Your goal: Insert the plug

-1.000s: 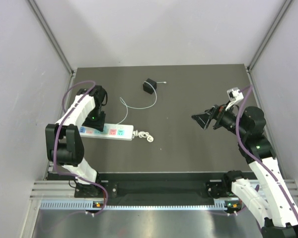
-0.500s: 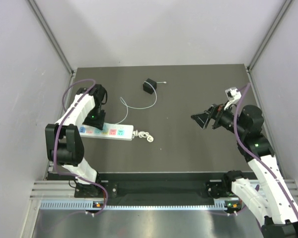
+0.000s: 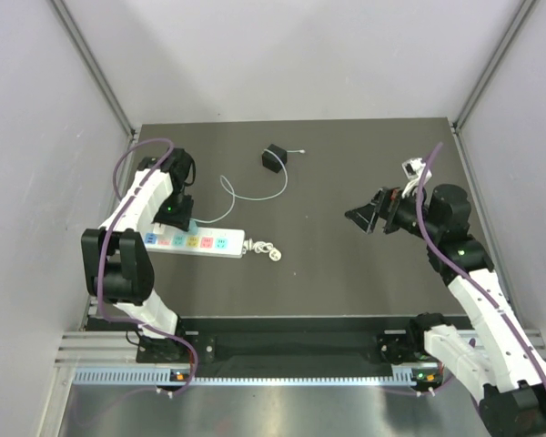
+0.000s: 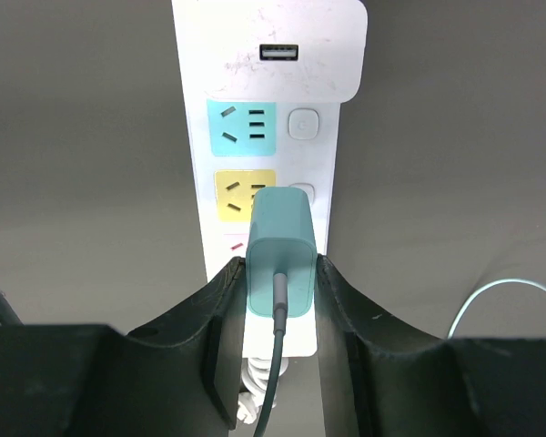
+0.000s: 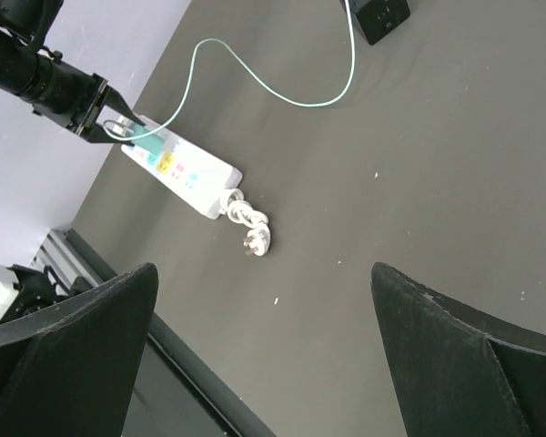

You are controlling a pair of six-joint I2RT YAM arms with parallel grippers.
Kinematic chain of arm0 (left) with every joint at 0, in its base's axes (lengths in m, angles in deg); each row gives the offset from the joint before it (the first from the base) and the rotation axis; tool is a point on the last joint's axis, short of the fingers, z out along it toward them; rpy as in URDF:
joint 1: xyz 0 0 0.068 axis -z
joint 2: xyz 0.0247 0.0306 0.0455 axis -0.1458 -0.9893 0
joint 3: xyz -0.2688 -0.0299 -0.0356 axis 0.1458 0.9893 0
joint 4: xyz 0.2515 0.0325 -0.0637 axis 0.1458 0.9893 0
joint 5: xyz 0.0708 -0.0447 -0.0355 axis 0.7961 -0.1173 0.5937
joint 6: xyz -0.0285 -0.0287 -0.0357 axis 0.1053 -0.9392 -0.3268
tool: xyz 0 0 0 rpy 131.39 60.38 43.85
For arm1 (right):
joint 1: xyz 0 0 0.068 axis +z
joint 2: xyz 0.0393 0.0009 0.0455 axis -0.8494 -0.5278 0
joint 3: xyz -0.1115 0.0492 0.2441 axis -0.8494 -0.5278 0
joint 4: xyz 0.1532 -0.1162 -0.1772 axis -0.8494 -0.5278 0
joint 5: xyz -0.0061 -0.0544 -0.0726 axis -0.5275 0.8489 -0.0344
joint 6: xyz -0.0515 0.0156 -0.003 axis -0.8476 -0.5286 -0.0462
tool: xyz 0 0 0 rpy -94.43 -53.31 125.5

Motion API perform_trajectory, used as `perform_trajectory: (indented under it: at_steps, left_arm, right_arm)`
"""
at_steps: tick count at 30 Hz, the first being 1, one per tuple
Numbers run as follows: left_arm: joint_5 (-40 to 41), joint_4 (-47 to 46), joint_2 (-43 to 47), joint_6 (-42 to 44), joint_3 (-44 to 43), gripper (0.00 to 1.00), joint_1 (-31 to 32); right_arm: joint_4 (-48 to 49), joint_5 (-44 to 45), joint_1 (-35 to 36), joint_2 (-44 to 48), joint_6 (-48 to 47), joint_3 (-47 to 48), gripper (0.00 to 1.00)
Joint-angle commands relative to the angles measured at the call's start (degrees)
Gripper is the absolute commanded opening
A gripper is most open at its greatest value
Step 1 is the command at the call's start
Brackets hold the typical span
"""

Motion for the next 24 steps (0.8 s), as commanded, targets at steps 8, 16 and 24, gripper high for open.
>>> perform_trajectory:
  at_steps: [8, 16, 24]
  left_arm:
    - [-0.2, -1.2, 1.2, 1.1, 2.7, 0.00, -0.4]
    - [-1.3, -2.4, 0.5, 0.7, 4.3, 0.00, -0.4]
    - [0.6, -0.4, -0.4, 1.8, 4.6, 0.00, -0.4]
  right_arm:
    - [2.9, 1.1, -0.3, -1.0, 0.4, 2.0, 1.00]
    - [3.5, 0.9, -0.3, 0.4, 1.6, 1.4, 1.00]
    - [2.6, 0.8, -0.3, 0.2, 1.1, 2.2, 1.00]
